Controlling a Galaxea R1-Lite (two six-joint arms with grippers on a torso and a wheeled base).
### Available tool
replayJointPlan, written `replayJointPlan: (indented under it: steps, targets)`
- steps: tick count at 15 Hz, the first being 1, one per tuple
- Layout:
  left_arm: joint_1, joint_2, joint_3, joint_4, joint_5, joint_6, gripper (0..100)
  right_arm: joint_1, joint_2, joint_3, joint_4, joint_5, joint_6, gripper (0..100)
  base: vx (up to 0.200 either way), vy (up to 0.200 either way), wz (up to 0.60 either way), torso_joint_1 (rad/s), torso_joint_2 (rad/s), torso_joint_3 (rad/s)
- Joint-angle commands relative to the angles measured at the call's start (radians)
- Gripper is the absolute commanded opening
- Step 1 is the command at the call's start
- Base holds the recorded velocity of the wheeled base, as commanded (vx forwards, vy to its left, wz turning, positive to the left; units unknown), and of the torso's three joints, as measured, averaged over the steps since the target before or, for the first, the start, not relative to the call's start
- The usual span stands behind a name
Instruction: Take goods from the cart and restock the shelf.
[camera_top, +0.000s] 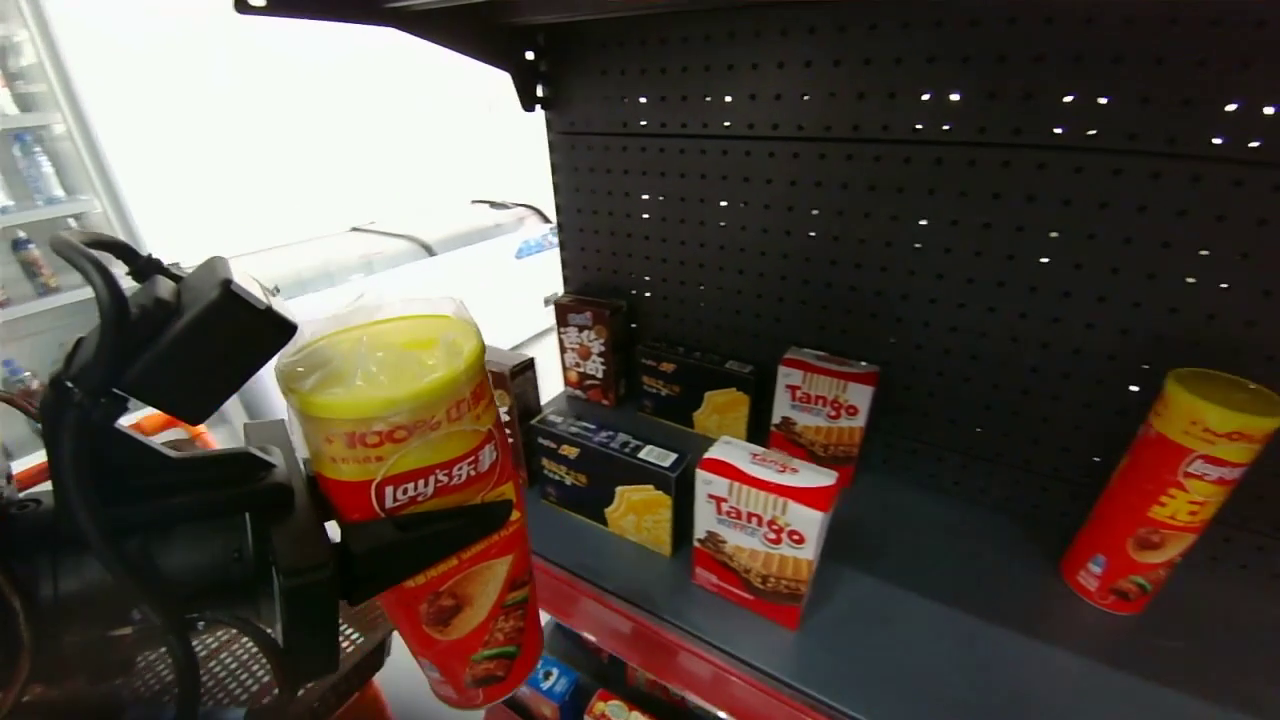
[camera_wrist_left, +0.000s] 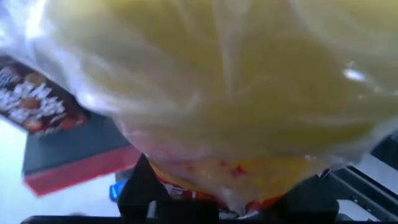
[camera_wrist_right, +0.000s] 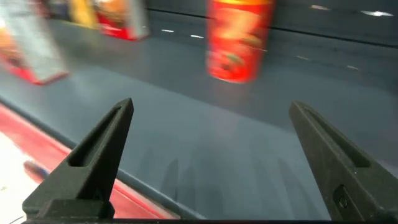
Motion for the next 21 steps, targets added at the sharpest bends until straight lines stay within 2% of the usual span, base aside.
replayJointPlan:
  steps: [1,9,18,21]
  targets:
    - [-0.004,0.002,-0.007,0.000,0.000,0.000,0,0.000,0.000,0.000,0.000,0.000,0.000,100,0.000,0.000,-0.60,0.002,0.00,0.007]
    - [-0.015,0.002,-0.007,0.001,0.000,0.000,0,0.000,0.000,0.000,0.000,0.000,0.000,100,0.000,0.000,-0.60,0.002,0.01,-0.001]
    - [-0.011,-0.001,0.002,0.001,0.000,0.000,0,0.000,0.000,0.000,0.000,0.000,0.000,100,0.000,0.000,0.00,0.000,0.00,0.000]
    - [-0.009,-0.002,0.005,0.001,0.000,-0.002,0,-0.002,0.000,0.000,0.000,0.000,0.001,100,0.000,0.000,-0.40,0.002,0.00,0.003]
